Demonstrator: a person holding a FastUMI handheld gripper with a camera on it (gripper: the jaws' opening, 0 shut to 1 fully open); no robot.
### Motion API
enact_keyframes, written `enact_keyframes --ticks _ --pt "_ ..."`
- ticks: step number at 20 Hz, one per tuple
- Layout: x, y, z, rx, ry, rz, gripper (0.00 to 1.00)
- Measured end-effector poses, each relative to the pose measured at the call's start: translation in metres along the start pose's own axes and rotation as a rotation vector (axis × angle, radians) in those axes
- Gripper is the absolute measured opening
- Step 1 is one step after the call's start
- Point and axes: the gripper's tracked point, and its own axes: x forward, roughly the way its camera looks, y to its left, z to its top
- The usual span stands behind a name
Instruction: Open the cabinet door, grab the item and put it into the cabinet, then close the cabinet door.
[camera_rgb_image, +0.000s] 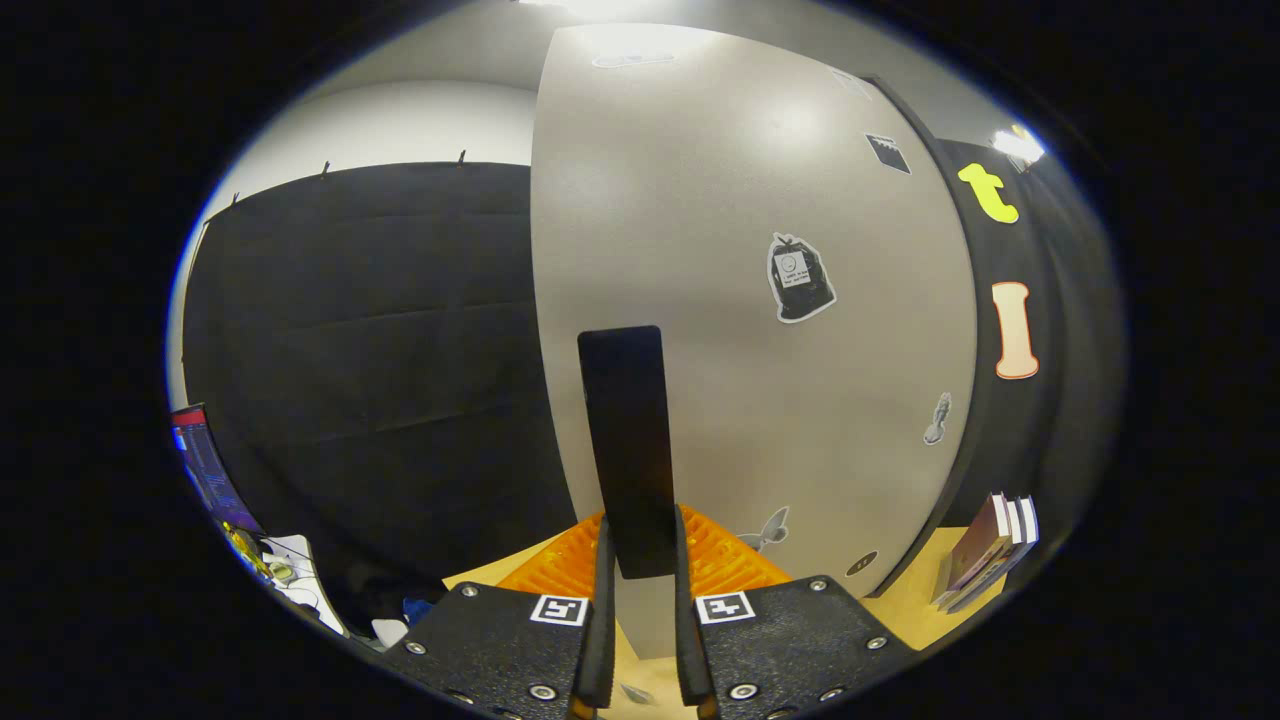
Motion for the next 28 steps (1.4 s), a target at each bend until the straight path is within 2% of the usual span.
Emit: enact_keyframes --ticks 7,19,24,26,28 --pt "-0.030 -0.008 -0.001 0.000 0.009 0.056 0.25" --pt "-0.103 -0.052 -0.011 0.091 0.006 0.000 0.25" --pt "-0.124 -0.078 -0.015 0.071 -0.016 -0.083 0.25" --pt "-0.131 -0.091 -0.017 0.066 -0.020 -0.140 0.29" --pt "-0.136 -0.102 -0.019 0.062 -0.029 -0.188 0.40"
